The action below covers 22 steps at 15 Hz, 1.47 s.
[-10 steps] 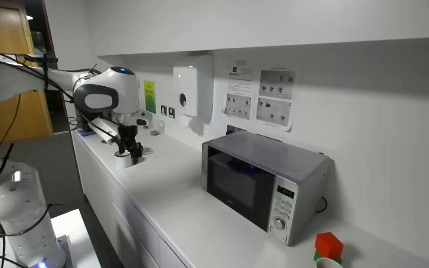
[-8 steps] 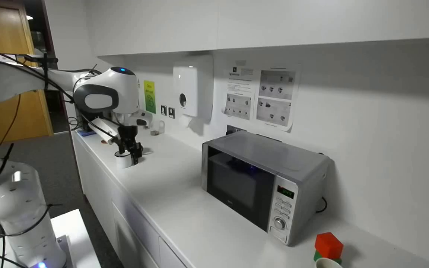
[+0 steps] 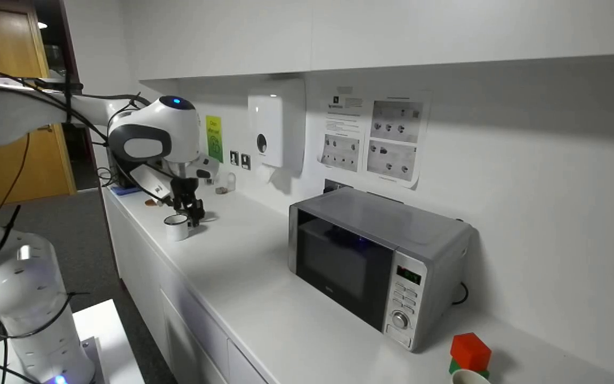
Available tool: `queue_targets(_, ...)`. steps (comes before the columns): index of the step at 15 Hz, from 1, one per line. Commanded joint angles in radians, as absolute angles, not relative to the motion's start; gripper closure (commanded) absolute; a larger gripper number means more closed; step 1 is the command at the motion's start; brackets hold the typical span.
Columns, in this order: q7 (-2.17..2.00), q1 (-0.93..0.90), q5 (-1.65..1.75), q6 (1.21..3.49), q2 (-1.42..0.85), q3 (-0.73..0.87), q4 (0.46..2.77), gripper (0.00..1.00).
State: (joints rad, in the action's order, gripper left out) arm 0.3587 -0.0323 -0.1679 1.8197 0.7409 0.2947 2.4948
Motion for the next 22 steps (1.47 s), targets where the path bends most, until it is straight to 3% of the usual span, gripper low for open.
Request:
queue_targets(1,0.397,-0.071,-0.296,1.918,0.7,0.275,2.489,0.0)
queue_targets(14,0.553,-0.248,-0.455,2.332,0.372,0.124,2.4,0.0)
queue_targets(22,0.493,-0.227,-0.435,2.295,0.379,0.1,2.419,0.0)
